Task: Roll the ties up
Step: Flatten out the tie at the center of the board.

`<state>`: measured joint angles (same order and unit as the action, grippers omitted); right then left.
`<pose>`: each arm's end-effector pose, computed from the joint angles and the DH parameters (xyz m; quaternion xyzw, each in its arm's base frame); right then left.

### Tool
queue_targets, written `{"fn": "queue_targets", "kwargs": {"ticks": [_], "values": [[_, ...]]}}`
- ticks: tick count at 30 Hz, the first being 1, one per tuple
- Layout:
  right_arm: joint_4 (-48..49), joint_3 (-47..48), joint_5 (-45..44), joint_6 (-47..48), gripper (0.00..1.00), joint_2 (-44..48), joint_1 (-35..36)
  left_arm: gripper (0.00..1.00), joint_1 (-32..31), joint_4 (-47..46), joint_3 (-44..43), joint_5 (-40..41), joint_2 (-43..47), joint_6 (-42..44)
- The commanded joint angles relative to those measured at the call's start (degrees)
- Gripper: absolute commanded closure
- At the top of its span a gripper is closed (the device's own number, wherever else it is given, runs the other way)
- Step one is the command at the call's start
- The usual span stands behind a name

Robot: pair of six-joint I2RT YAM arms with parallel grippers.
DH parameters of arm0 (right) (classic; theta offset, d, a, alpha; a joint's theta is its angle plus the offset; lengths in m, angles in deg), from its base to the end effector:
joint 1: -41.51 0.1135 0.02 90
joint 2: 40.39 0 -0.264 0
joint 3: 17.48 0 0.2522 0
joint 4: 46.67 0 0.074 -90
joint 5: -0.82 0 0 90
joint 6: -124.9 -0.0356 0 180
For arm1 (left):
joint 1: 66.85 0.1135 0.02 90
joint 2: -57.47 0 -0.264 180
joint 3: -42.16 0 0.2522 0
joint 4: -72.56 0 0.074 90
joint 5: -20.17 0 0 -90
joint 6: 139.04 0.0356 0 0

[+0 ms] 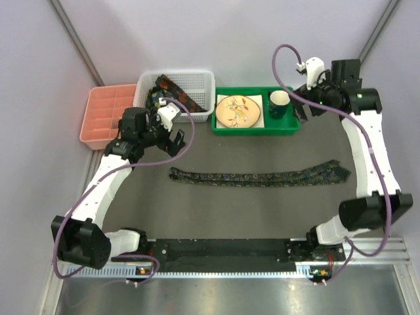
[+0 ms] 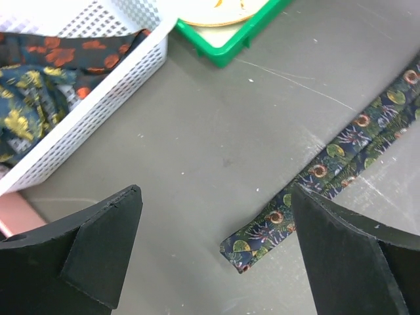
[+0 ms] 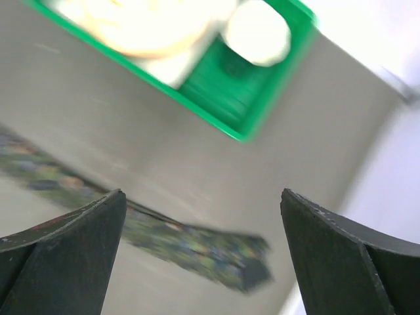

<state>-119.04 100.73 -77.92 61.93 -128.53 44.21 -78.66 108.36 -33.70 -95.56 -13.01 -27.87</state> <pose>0.3096 0.0216 0.4304 -0.2718 0.8696 0.0029 0.4123 0.2654 -0.0713 0.3323 0.3462 0.7799 -0.1531 0.4985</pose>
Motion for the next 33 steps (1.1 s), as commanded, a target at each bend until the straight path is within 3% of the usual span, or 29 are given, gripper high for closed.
{"fn": "queue_targets", "kwargs": {"ticks": [1, 2, 5, 10, 14, 21, 22, 26, 29, 33], "values": [[6.31, -2.93, 14.36, -6.89, 0.01, 3.24, 1.69, 0.01, 0.21, -0.51, 0.58, -6.50, -1.85, 6.66], [6.14, -2.06, 17.62, -8.20, 0.01, 2.28, 2.91, 0.01, 0.13, 0.45, 0.84, -10.52, -2.29, 10.09], [5.79, -0.21, 27.82, -12.08, 0.02, -3.34, 8.26, 0.01, 0.12, 6.23, 1.55, -12.76, -3.79, 21.17], [10.09, -3.01, 34.86, -16.65, 0.08, -10.99, 14.70, 0.03, 0.56, 15.21, 0.50, -7.49, -8.87, 36.44], [13.34, -7.74, 38.39, -20.69, 0.14, -17.05, 16.37, 0.04, 0.56, 17.86, 0.58, -5.82, -14.41, 42.11], [15.29, -16.11, 33.32, -21.33, 0.36, -18.39, 16.64, 0.26, 0.56, 20.76, -1.00, -3.98, -23.91, 48.79], [13.97, -16.55, 31.99, -20.18, 0.38, -18.47, 16.64, 0.36, 0.56, 21.80, -0.56, -3.19, -24.79, 50.62], [8.78, -19.97, 26.54, -15.78, 0.42, -17.68, 14.71, 0.54, 0.56, 22.87, 3.56, 0.15, -24.01, 53.53], [7.46, -21.21, 25.21, -14.11, 0.44, -17.33, 14.00, 0.65, 0.65, 22.61, 7.43, 2.70, -23.48, 54.24], [3.42, -22.70, 23.45, -12.52, 0.51, -16.37, 11.81, 0.71, 1.00, 23.05, 9.54, 4.02, -22.51, 55.38]]}}
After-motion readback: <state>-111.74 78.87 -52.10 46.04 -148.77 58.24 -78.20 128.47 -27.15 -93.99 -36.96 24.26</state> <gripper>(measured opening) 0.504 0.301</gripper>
